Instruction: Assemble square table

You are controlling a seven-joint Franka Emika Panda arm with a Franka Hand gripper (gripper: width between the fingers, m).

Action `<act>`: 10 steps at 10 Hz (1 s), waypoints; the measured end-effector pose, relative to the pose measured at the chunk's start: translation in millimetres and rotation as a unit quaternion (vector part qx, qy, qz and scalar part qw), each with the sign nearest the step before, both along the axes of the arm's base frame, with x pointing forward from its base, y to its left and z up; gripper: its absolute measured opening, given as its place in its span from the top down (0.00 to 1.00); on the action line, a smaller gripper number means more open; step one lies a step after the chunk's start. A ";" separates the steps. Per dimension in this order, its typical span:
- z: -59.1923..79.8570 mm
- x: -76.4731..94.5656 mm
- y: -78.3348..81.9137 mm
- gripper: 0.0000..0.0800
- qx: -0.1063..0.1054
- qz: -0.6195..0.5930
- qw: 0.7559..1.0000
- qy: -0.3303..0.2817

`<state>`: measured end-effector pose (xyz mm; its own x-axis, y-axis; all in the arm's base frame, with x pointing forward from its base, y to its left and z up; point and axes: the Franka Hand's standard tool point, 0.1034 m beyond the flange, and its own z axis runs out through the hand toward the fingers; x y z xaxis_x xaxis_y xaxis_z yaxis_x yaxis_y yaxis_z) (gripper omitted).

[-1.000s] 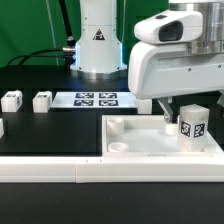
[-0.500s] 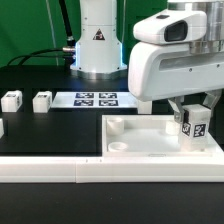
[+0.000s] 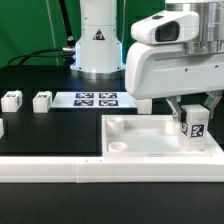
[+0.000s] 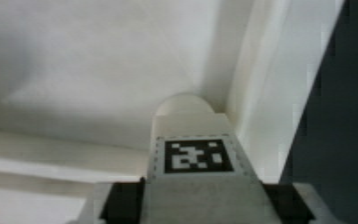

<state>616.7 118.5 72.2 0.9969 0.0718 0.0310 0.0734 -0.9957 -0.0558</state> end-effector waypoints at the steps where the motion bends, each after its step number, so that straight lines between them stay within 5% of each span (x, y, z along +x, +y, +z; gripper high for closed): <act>1: 0.1 0.2 0.1 0.64 0.003 -0.052 0.999 0.002; 5: 0.1 0.5 1.3 0.64 0.007 -0.216 0.976 0.008; 10: -0.3 1.0 3.4 0.64 0.020 -0.460 0.888 0.017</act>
Offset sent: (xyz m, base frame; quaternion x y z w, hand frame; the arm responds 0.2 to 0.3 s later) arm -0.0090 0.0034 0.0013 -0.0114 0.0044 0.2481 0.9686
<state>617.7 121.9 71.9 0.6339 -0.7733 -0.0153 -0.7717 -0.6310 -0.0800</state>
